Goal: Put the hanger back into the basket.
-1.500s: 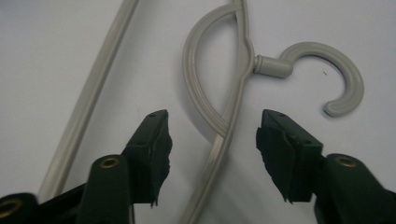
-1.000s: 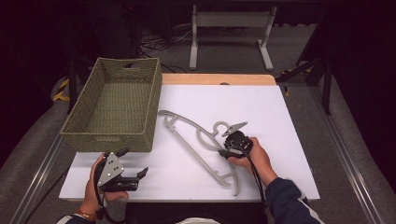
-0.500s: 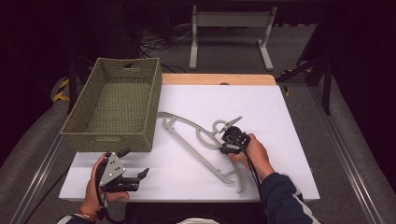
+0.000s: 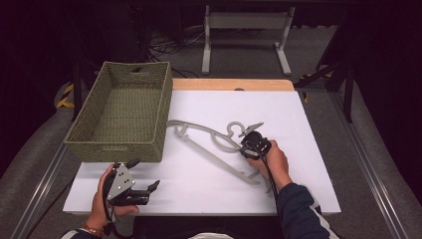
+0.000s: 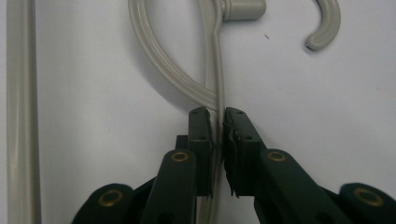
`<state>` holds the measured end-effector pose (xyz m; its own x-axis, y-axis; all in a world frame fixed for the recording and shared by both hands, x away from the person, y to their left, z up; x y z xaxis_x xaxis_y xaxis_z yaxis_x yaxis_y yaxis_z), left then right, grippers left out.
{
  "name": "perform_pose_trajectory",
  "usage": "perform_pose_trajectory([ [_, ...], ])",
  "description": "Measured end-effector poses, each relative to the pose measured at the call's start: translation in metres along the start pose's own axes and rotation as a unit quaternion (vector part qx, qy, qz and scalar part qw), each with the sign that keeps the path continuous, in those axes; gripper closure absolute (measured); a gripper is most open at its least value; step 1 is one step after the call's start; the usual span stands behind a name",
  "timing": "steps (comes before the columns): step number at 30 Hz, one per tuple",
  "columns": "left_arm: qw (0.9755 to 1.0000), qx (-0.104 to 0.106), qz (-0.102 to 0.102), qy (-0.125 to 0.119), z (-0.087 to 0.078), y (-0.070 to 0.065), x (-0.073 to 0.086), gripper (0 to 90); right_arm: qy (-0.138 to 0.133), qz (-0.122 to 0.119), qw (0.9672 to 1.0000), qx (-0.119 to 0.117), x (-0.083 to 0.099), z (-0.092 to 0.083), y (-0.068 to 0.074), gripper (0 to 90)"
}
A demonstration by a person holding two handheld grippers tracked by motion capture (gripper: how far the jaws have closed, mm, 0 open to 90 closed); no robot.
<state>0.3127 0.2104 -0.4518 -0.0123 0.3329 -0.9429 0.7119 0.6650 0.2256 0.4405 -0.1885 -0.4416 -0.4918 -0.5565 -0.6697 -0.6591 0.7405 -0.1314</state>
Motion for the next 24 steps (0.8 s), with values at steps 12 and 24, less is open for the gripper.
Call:
perform_pose_trajectory([
  [12,1.0,0.004,0.0,0.003,0.002,-0.002,0.0,9.8,-0.033,-0.01,0.9993,0.011,0.001,-0.018,-0.008,81.8],
  [24,1.0,0.005,0.0,0.005,0.002,-0.001,0.001,9.8,0.005,0.019,0.999,-0.039,0.008,-0.006,-0.013,81.2],
])
Point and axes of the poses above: each handheld gripper's, and its own axes: z roughly forward along the jaws, x roughly out of its underside, y roughly to its left, the point moved 1 cm from there along z, roughly forward along the jaws, and after that the axes turned 11 degrees about -y, right-handed, at the moved point
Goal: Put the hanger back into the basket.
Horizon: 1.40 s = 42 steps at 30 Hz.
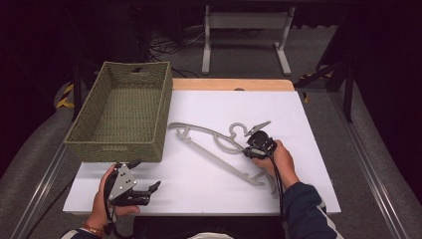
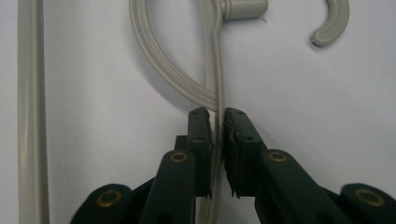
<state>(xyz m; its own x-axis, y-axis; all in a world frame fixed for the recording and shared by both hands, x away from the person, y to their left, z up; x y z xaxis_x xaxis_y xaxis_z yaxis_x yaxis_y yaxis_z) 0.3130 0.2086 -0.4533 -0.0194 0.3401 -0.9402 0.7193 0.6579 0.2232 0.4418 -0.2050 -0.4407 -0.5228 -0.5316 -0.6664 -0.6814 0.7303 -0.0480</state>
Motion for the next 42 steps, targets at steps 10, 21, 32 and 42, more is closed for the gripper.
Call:
perform_pose_trajectory([
  [10,1.0,0.002,0.003,0.001,0.0,0.0,0.0,9.7,0.026,0.002,0.9995,-0.019,0.001,-0.004,-0.004,68.9],
  [21,0.9999,0.007,-0.003,0.011,0.006,-0.001,0.001,10.0,0.045,-0.006,0.9981,-0.041,-0.005,0.001,-0.01,81.1],
  [32,1.0,0.007,0.0,0.007,0.005,-0.001,0.001,10.7,0.007,-0.059,0.998,0.018,-0.005,-0.011,-0.001,82.8],
  [42,0.9998,0.013,0.005,-0.017,0.02,-0.007,-0.024,12.6,-0.062,-0.108,0.9894,0.074,-0.005,-0.054,0.006,82.8],
])
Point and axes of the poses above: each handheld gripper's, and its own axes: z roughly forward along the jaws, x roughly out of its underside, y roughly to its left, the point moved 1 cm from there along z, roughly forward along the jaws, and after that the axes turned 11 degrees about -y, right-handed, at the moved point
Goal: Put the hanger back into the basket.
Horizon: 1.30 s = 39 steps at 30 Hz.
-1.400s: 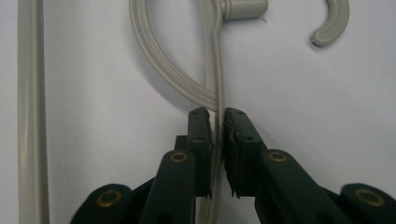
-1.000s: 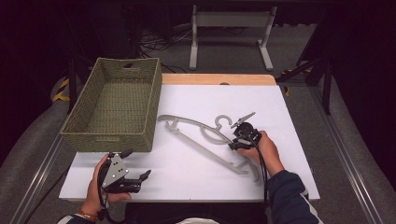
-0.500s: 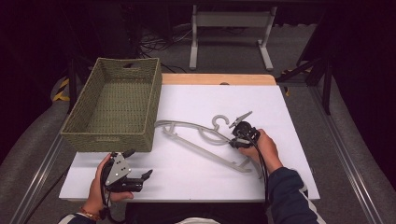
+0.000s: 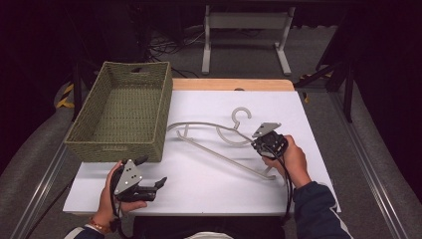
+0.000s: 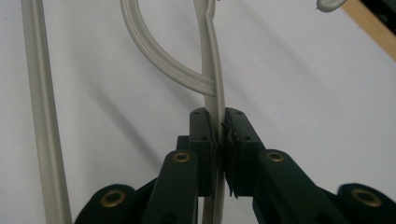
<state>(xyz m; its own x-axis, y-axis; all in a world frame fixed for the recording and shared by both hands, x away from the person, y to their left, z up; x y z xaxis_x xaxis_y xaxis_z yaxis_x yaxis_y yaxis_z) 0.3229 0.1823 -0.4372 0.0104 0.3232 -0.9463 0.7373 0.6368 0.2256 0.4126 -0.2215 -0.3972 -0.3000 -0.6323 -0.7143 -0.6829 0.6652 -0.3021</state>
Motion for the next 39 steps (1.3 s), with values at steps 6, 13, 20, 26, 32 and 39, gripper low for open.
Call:
perform_pose_trajectory([
  [6,0.9993,0.011,0.033,-0.017,0.026,-0.013,-0.03,15.5,-0.005,-0.039,0.9992,-0.004,0.003,-0.03,-0.002,82.7],
  [13,0.997,0.027,0.072,0.005,0.065,-0.033,-0.05,18.1,-0.012,-0.07,0.997,-0.029,0.014,-0.051,-0.001,82.7],
  [20,0.9953,0.033,0.074,0.054,0.102,-0.036,-0.059,21.8,-0.011,-0.108,0.9923,-0.06,0.019,-0.062,0.007,82.6],
  [26,0.9882,0.053,0.086,0.116,0.116,-0.04,-0.052,30.1,-0.006,-0.144,0.9839,-0.105,0.016,-0.058,0.023,82.6],
  [32,0.9771,0.087,0.114,0.157,0.118,-0.044,-0.048,51.7,-0.01,-0.169,0.9771,-0.129,0.01,-0.05,0.035,82.5],
  [39,0.968,0.105,0.142,0.178,0.12,-0.051,-0.046,76.7,-0.009,-0.17,0.976,-0.136,0.006,-0.044,0.042,82.5],
])
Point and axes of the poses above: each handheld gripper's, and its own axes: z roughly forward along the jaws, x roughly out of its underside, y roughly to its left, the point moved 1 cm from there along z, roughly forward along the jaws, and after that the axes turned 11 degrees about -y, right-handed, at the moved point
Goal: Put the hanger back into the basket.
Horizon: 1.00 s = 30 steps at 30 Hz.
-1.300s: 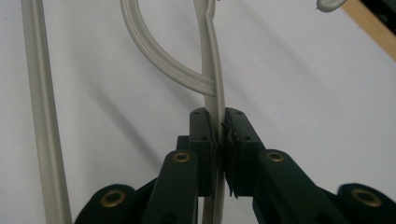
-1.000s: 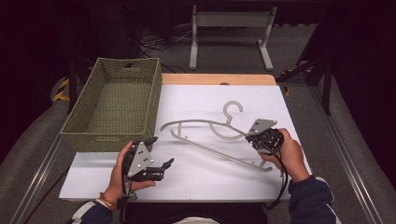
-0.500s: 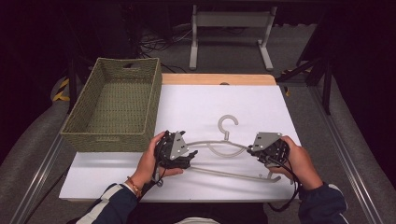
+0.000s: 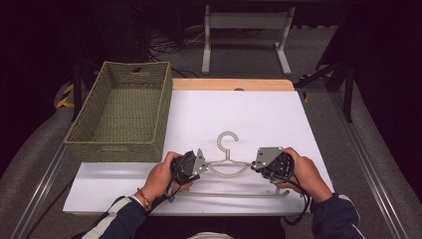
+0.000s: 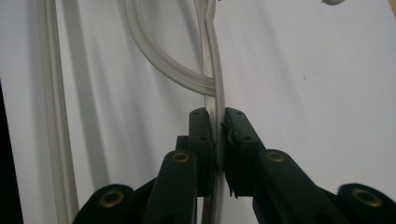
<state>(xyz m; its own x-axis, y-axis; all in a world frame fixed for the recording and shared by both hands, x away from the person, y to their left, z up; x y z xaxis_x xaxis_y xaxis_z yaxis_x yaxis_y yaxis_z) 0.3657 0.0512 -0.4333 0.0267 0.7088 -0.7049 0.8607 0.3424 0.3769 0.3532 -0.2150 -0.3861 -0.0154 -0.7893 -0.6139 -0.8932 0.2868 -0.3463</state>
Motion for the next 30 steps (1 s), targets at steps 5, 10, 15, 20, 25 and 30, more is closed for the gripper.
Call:
perform_pose_trajectory([
  [5,0.9998,-0.01,0.012,0.014,0.001,0.0,0.001,78.8,0.003,-0.001,1.0,0.0,-0.002,0.005,-0.001,82.4],
  [10,0.9994,-0.019,0.02,0.022,0.0,0.001,0.002,79.2,0.002,-0.002,1.0,0.006,-0.004,0.009,-0.002,82.1],
  [15,0.9993,-0.026,0.019,0.019,-0.006,0.003,0.004,80.1,-0.019,0.003,0.9995,0.024,-0.006,0.011,-0.003,79.5],
  [20,0.9995,-0.031,0.006,0.004,-0.011,0.005,0.006,81.1,-0.066,0.033,0.996,0.051,-0.007,0.004,-0.007,75.4],
  [25,0.9992,-0.036,-0.016,-0.006,-0.016,0.012,0.01,81.3,-0.104,0.047,0.9896,0.088,-0.007,-0.007,-0.01,62.6],
  [30,0.9984,-0.047,-0.028,-0.012,-0.022,0.018,0.015,81.3,-0.174,0.073,0.9677,0.167,0.001,-0.032,-0.015,44.1],
])
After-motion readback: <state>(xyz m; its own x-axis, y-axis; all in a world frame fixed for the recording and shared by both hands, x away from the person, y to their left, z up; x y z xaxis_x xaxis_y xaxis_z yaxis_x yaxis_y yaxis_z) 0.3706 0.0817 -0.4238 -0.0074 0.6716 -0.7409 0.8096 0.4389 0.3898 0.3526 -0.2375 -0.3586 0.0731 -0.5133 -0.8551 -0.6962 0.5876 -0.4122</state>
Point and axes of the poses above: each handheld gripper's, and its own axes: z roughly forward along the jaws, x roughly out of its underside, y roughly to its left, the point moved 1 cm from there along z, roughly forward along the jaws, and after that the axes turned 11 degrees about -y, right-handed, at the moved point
